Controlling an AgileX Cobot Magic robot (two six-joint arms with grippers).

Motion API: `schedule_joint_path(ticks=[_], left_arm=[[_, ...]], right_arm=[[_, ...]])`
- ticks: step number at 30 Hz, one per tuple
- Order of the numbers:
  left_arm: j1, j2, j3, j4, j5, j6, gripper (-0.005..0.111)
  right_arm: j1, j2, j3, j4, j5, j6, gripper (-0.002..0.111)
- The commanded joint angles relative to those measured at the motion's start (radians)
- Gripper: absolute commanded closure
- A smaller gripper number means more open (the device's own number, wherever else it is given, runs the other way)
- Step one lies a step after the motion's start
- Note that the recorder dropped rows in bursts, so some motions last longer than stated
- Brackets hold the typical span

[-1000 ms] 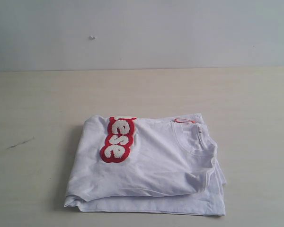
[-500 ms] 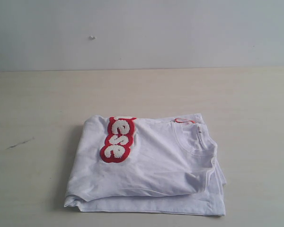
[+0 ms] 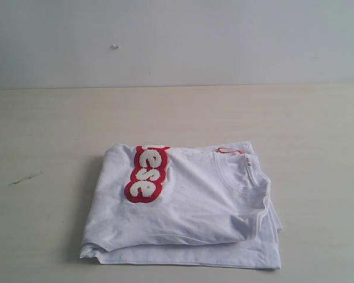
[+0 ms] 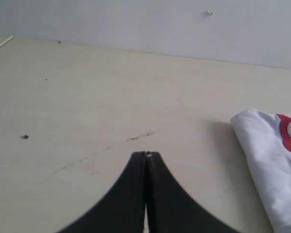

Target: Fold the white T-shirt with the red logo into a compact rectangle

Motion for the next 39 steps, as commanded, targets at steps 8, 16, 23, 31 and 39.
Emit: schedule_joint_path(ticks=[8, 16, 23, 31, 39], left_arm=[[0.003, -0.004, 0.003, -0.007, -0.003, -0.006, 0.107], [0.003, -0.004, 0.003, -0.007, -0.003, -0.006, 0.107], [0.003, -0.004, 0.003, -0.007, -0.003, -0.006, 0.107], [0.003, -0.004, 0.003, -0.007, -0.003, -0.006, 0.107], [0.003, -0.004, 0.003, -0.005, -0.003, -0.006, 0.107]], right_arm=[[0.001, -0.003, 0.005, 0.0, 0.0, -0.001, 0.108], [0.001, -0.003, 0.005, 0.0, 0.0, -0.001, 0.108], [0.001, -0.003, 0.005, 0.0, 0.0, -0.001, 0.108], [0.001, -0.003, 0.006, 0.0, -0.024, -0.07, 0.108], [-0.107, -0.052, 0.21, -0.118, -0.461, -0.087, 0.108]])
